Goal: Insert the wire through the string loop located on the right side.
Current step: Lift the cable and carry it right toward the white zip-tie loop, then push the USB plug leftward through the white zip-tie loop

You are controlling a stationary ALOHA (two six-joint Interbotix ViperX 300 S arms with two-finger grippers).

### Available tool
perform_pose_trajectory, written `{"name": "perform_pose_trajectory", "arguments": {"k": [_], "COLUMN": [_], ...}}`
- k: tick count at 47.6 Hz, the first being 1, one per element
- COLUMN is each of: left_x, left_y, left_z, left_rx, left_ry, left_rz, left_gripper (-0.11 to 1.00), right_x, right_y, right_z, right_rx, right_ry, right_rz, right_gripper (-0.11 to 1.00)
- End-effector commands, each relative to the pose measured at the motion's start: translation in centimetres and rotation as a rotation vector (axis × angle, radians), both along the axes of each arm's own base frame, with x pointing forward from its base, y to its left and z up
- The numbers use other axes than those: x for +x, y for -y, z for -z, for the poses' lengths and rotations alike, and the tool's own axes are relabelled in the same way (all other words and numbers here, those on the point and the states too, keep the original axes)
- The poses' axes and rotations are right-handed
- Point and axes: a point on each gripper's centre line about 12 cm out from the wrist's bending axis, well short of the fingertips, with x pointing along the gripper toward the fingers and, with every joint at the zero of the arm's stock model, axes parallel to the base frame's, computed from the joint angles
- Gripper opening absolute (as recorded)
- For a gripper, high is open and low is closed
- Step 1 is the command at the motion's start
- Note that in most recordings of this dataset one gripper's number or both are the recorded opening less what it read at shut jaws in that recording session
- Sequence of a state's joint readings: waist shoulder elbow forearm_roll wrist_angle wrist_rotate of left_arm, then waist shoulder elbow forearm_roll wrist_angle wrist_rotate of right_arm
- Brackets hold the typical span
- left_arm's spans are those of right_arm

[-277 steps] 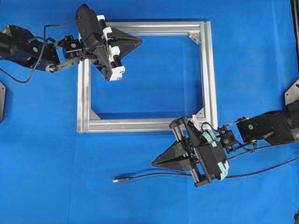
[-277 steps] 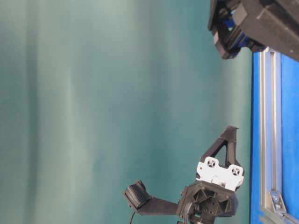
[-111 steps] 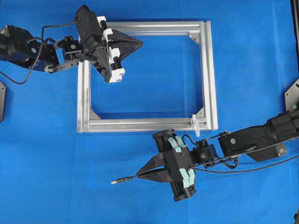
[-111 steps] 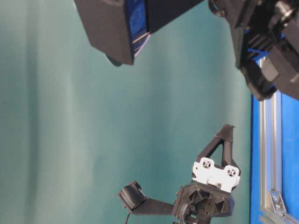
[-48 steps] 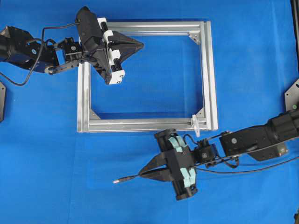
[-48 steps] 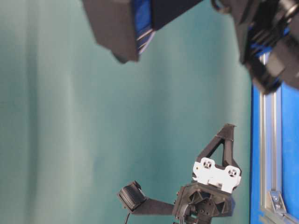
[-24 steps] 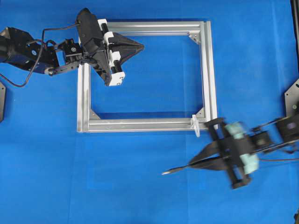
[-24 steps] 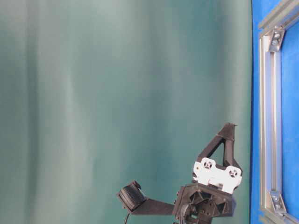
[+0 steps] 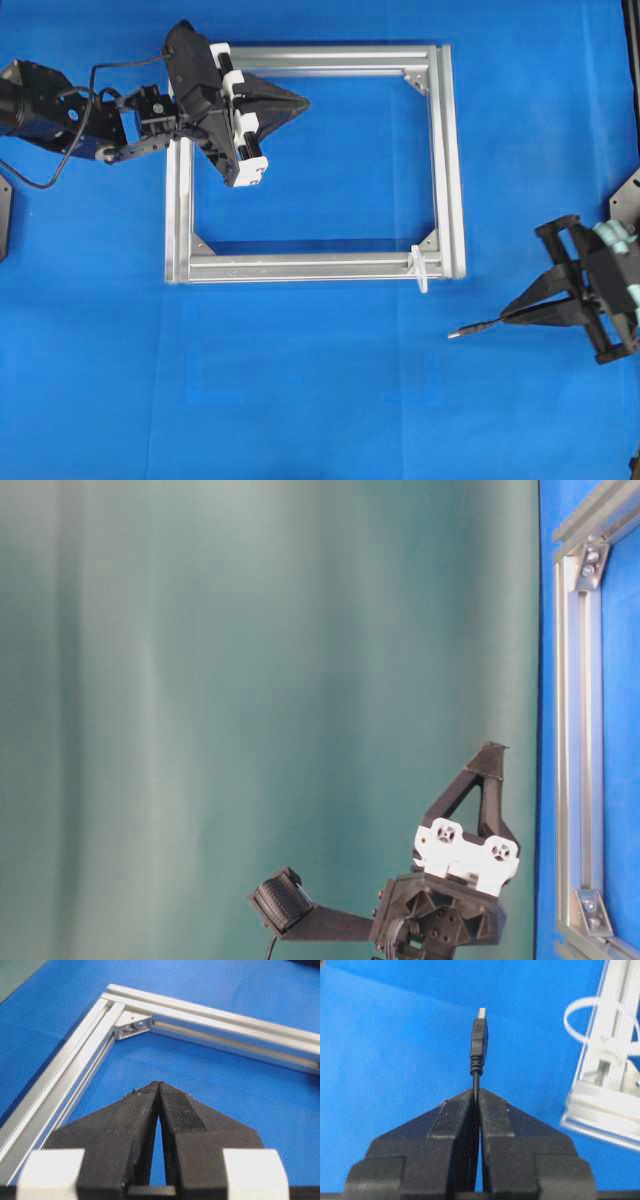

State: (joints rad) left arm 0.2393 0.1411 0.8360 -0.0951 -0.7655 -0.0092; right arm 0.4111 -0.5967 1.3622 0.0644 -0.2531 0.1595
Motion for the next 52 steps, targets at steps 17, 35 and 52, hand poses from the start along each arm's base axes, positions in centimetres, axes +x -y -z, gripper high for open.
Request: {"name": "perform_pose_trajectory", "arguments": {"k": [17,35,52], "left_x": [0.5,0.6,0.6], "left_y": [0.3,0.6,0.7], "left_z": [-1.7,-1.7,-1.7], "left_rx": [0.013,0.013,0.013], "left_ry": [0.054,0.054,0.055], "left_rz": [0.01,0.019,0.02], "left_gripper": [0.0,0.0,0.0], "right_x": [-0.2,0.7,1.0], "right_y": [1.5,4.0,4.0], "right_z": [0.1,0.3,0.4], "right_rx": [0.014,0.007,0.006], "right_ry": [0.052,0.071,0.075], "right_rz": [0.068,0.201,0.201], "right_gripper": [-0.04,-0.04,-0.04]}}
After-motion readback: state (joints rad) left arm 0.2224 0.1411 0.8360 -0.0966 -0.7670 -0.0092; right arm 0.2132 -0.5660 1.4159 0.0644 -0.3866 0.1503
